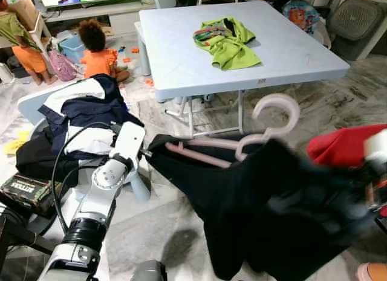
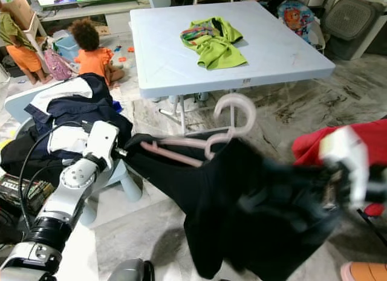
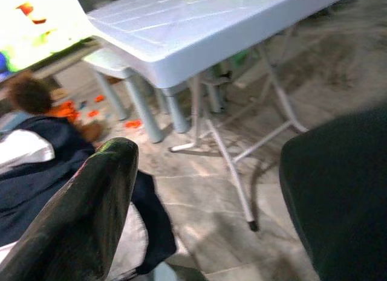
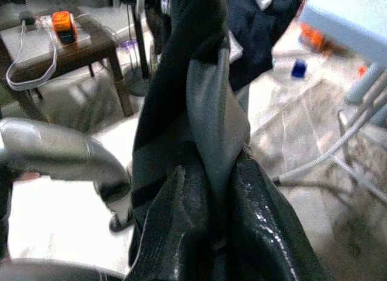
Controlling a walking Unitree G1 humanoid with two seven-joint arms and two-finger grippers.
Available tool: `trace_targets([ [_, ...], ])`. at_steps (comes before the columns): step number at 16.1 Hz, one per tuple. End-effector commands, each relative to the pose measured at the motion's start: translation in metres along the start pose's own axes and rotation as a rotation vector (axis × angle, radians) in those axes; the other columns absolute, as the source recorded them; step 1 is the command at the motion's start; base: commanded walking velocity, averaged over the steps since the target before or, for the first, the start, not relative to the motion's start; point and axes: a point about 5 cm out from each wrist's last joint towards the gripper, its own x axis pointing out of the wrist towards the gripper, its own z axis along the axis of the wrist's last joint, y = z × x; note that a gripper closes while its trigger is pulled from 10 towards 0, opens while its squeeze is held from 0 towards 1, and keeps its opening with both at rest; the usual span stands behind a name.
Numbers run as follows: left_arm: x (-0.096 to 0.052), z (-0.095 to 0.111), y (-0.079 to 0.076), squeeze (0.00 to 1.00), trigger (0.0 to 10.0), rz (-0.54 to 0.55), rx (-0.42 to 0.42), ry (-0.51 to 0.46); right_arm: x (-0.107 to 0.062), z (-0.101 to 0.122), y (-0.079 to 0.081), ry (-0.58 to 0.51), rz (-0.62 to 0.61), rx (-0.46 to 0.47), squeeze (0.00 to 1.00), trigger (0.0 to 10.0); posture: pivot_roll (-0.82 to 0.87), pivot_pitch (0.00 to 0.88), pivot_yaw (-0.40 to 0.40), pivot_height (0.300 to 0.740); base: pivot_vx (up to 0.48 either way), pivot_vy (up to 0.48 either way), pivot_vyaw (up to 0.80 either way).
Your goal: Hang hanger
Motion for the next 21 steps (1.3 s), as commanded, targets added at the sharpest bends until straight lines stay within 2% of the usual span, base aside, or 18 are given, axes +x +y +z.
trace_targets([
  [1,0.0,-0.006,-0.002,0.0,10.0,-0.023,-0.005,0.033,-0.008,0.022,0.0,-0.126,0.021,-0.034,0.0,10.0,-0.09,0.007,0.008,0.74,0.0,0.0,0.0],
  [3,0.0,-0.006,-0.014,0.0,10.0,-0.094,-0.038,0.039,0.0,0.032,-0.001,-0.245,0.04,0.003,0.0,10.0,-0.09,0.007,0.008,0.74,0.0,0.0,0.0],
  [4,0.0,-0.004,-0.017,0.0,10.0,-0.08,-0.089,0.033,0.008,0.022,0.004,-0.181,0.085,0.004,0.0,10.0,-0.08,0.006,0.006,0.74,0.0,0.0,0.0],
  [5,0.001,-0.003,-0.016,0.0,10.0,-0.07,-0.09,0.035,0.011,0.014,0.009,-0.12,0.117,-0.009,0.0,10.0,-0.08,0.007,0.005,0.74,0.0,0.0,0.0],
  [8,0.001,-0.004,-0.013,0.0,10.0,-0.075,-0.072,0.039,0.014,0.028,0.013,-0.236,0.166,0.035,0.0,10.0,-0.07,0.009,0.007,0.74,0.0,0.0,0.0],
  [9,0.001,-0.004,-0.004,0.0,10.0,-0.039,-0.064,0.034,0.016,0.025,0.015,-0.166,0.2,0.045,0.0,10.0,-0.07,0.009,0.007,0.74,0.0,0.0,0.0],
  [10,0.002,-0.002,0.003,0.0,10.0,0.007,-0.056,0.03,0.016,0.009,0.018,-0.037,0.213,0.029,0.0,10.0,-0.08,0.009,0.006,0.74,0.0,0.0,0.0],
  [11,0.003,0.001,0.016,0.0,10.0,0.064,-0.085,0.021,0.011,-0.023,0.026,0.244,0.253,-0.027,0.0,10.0,-0.08,0.011,0.006,0.74,0.0,0.0,0.0],
  [12,0.003,0.003,0.02,0.0,10.0,0.076,-0.092,0.007,0.005,-0.035,0.029,0.348,0.283,-0.047,0.0,10.0,-0.08,0.011,0.006,0.74,0.0,0.0,0.0],
  [14,0.002,0.0,0.022,0.0,10.0,0.069,-0.092,0.026,0.001,-0.034,0.036,0.336,0.345,-0.005,0.0,10.0,-0.09,0.013,0.008,0.74,0.0,0.0,0.0],
  [16,0.002,-0.009,0.009,0.0,10.0,0.016,-0.085,0.069,0.011,0.015,0.03,0.018,0.334,0.068,0.0,10.0,-0.1,0.012,0.016,0.74,0.0,0.0,0.0],
  [17,0.002,-0.012,0.001,0.0,10.0,-0.018,-0.082,0.081,0.013,0.032,0.023,-0.094,0.309,0.064,0.0,10.0,-0.11,0.007,0.021,0.74,0.0,0.0,0.0],
  [18,0.002,-0.014,-0.009,0.0,10.0,-0.059,-0.081,0.089,0.014,0.043,0.015,-0.175,0.284,0.052,0.0,10.0,-0.11,0.007,0.021,0.74,0.0,0.0,0.0],
  [19,0.001,-0.018,-0.026,0.0,10.0,-0.15,-0.077,0.115,0.014,0.055,0.004,-0.295,0.25,0.054,0.0,10.0,-0.11,0.002,0.03,0.74,0.0,0.0,0.0],
  [20,-0.003,-0.021,-0.047,0.0,10.0,-0.273,-0.038,0.127,0.015,0.062,-0.006,-0.406,0.214,0.062,0.0,10.0,-0.11,0.001,0.031,0.74,0.0,0.0,0.0],
  [21,-0.005,-0.02,-0.057,0.0,10.0,-0.326,-0.037,0.115,0.018,0.065,-0.018,-0.462,0.153,0.071,0.0,10.0,-0.1,0.0,0.037,0.74,0.0,0.0,0.0],
])
